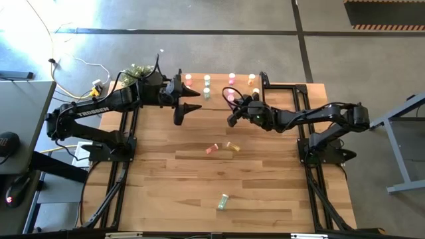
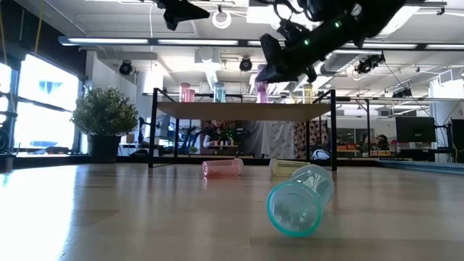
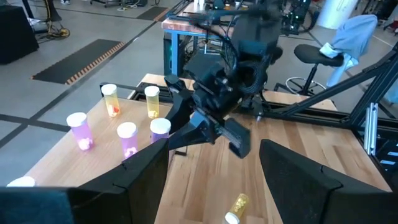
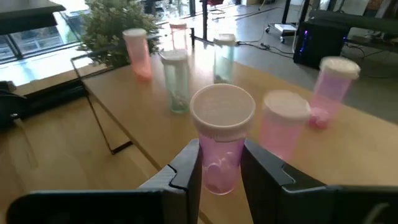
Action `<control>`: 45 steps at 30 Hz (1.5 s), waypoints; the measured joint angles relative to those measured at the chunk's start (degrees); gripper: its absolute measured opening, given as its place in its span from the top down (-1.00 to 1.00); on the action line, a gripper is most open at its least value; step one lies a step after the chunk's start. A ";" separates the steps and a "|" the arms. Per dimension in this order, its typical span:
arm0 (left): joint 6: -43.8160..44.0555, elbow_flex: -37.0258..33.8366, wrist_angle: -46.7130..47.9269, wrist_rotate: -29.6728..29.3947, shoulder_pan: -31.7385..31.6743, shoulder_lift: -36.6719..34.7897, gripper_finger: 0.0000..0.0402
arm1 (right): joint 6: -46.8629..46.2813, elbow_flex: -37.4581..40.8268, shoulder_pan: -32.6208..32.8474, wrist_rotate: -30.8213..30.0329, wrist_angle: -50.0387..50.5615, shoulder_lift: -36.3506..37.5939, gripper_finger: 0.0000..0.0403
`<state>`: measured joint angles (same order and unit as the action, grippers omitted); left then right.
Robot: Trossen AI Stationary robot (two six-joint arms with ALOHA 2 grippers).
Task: Pick and place medicine bottles onto shelf by color
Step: Put the purple pill bottle on the shelf aligned with the other purple pill bottles
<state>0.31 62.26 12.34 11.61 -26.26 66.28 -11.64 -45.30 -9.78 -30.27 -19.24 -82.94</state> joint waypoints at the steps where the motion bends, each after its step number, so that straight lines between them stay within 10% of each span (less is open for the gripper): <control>1: -0.28 0.00 0.00 -0.01 0.00 0.00 -0.21 | -0.03 -1.62 -0.02 0.34 2.35 0.01 0.59; 45: -0.52 0.00 0.31 -0.01 -0.02 0.04 -0.21 | -6.41 -1.77 -3.48 5.43 8.58 -0.70 0.59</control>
<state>-0.21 62.26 12.64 11.60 -26.28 66.32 -18.04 -47.07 -13.26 -24.84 -10.66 -83.64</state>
